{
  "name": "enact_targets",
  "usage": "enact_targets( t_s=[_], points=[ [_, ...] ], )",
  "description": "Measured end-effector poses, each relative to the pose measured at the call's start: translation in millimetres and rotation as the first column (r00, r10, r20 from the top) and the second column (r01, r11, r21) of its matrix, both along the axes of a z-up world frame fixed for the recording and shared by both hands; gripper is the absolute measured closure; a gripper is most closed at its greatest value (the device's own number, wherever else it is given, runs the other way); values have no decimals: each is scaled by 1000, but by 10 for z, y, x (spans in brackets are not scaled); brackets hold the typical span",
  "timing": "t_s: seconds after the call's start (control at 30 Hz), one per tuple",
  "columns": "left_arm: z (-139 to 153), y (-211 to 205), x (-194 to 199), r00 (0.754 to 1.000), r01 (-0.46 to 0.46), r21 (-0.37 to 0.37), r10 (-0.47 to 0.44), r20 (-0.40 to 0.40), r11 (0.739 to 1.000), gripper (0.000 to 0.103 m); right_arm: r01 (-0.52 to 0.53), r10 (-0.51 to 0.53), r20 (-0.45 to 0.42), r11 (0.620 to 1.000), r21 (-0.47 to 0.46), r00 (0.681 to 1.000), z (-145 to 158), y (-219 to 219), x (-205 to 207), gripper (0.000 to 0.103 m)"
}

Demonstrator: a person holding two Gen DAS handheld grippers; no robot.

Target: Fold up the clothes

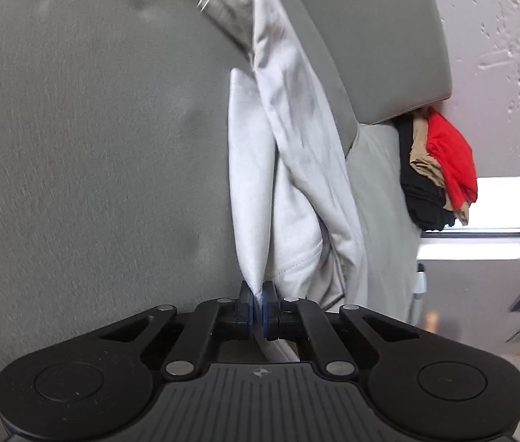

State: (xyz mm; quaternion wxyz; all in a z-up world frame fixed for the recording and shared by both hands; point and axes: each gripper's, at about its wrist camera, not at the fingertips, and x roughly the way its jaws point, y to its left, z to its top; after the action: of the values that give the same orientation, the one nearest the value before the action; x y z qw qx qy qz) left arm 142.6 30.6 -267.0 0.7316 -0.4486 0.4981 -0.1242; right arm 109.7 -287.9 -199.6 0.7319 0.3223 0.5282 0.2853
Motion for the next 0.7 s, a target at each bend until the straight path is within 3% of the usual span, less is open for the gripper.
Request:
enact_targets(
  t_s=[0.07, 0.13, 0.23, 0.3, 0.43, 0.53, 0.7],
  points=[
    [186, 23, -42, 1000, -18, 127, 15, 21, 992, 102, -7, 8, 23, 999, -53, 1000, 43, 6, -20, 88],
    [435, 132, -152, 998, -50, 256, 39, 47, 966, 102, -1, 6, 52, 996, -86, 999, 113, -28, -44, 72],
    [752, 324, -387, 990, -139, 332, 118, 82, 933, 101, 46, -29, 133, 991, -126, 991, 284, -169, -87, 69],
    [944, 381, -521, 980, -192, 423, 155, 120, 886, 101, 115, -83, 194, 980, -161, 977, 404, -305, -99, 66],
    [1039, 421, -592, 976, -216, 560, 160, 147, 800, 101, 273, -206, 268, 931, -242, 941, 522, -583, -79, 52],
    [984, 401, -560, 979, -203, 567, 150, 140, 799, 101, 270, -187, 270, 909, -316, 945, 480, -595, -52, 52],
    [962, 385, -582, 983, -180, 565, 123, 138, 805, 101, 132, 20, 325, 888, -440, 946, 389, -137, -108, 52]
  ],
)
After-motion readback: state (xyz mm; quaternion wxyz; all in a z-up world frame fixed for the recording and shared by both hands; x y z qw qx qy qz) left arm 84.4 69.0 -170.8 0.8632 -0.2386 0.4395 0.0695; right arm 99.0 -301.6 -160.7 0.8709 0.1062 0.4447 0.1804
